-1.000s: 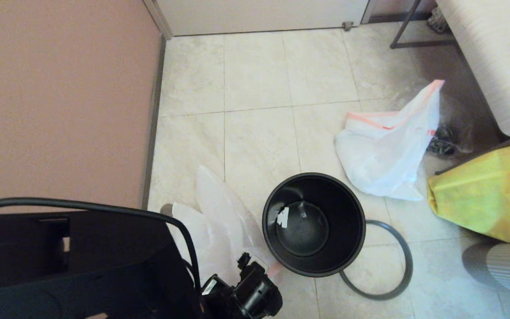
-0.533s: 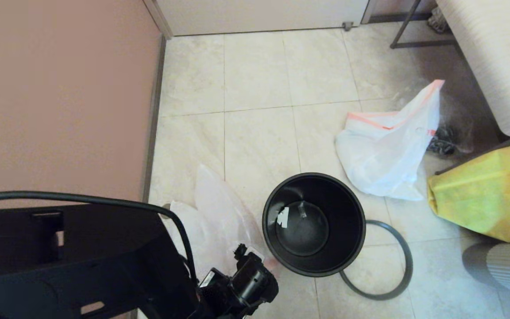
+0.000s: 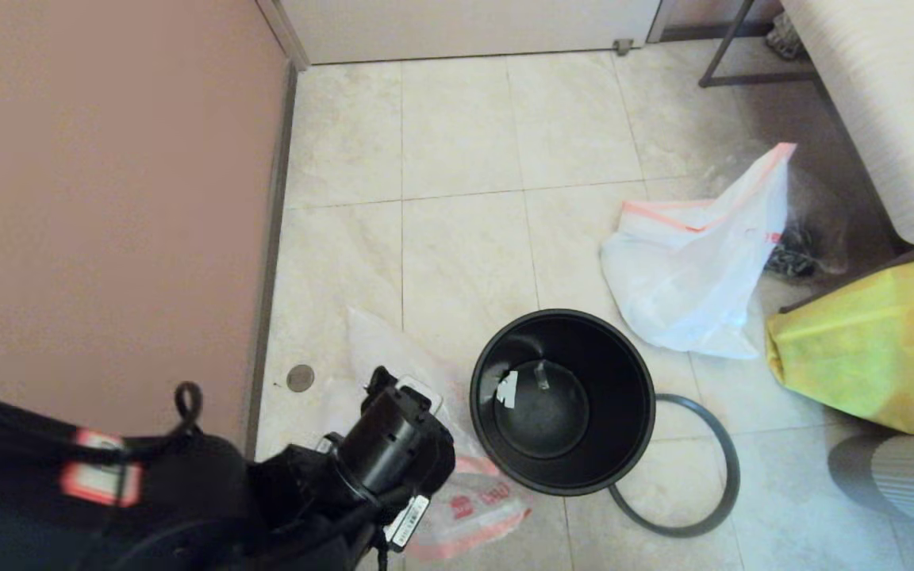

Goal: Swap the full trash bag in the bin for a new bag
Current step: Pick up a new trash bag, then put the new garbage bag on the trash can

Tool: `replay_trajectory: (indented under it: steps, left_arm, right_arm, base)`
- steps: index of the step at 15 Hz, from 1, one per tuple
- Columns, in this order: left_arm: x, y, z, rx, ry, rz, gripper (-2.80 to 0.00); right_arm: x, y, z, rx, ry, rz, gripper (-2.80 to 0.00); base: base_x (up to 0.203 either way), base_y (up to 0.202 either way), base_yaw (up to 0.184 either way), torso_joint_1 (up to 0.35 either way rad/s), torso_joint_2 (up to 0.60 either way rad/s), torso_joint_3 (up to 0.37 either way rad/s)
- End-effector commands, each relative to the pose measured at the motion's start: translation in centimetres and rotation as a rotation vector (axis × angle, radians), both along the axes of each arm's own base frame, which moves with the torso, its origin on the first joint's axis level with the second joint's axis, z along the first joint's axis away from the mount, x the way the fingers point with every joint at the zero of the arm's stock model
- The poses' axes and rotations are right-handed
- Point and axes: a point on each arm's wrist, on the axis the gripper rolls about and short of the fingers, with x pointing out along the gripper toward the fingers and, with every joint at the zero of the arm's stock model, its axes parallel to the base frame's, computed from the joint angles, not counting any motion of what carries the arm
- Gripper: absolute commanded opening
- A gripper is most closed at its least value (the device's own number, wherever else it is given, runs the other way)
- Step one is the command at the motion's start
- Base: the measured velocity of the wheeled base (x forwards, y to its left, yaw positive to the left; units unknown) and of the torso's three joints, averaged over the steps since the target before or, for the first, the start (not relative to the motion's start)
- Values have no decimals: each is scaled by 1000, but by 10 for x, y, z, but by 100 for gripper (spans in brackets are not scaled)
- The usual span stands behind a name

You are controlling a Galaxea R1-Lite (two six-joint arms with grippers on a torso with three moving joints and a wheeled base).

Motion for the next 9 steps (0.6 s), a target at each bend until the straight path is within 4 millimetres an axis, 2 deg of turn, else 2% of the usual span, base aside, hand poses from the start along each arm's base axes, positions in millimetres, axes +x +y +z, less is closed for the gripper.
replay_trajectory:
  steps: [1, 5, 9]
  left_arm:
    - [-27, 25, 64, -79, 54, -14, -280]
    - [-54, 44, 145, -314, 196, -99, -280]
    - [-81, 67, 204, -539, 333, -291, -280]
  right_arm:
    - [2, 0, 3, 3, -3, 1, -280]
    - [10, 2, 18, 56, -8, 6, -280]
    - [19, 9, 23, 63, 17, 87, -280]
  base:
    - [0, 0, 0, 0, 0, 0]
    - [0, 0, 0, 0, 0, 0]
    - [0, 0, 0, 0, 0, 0]
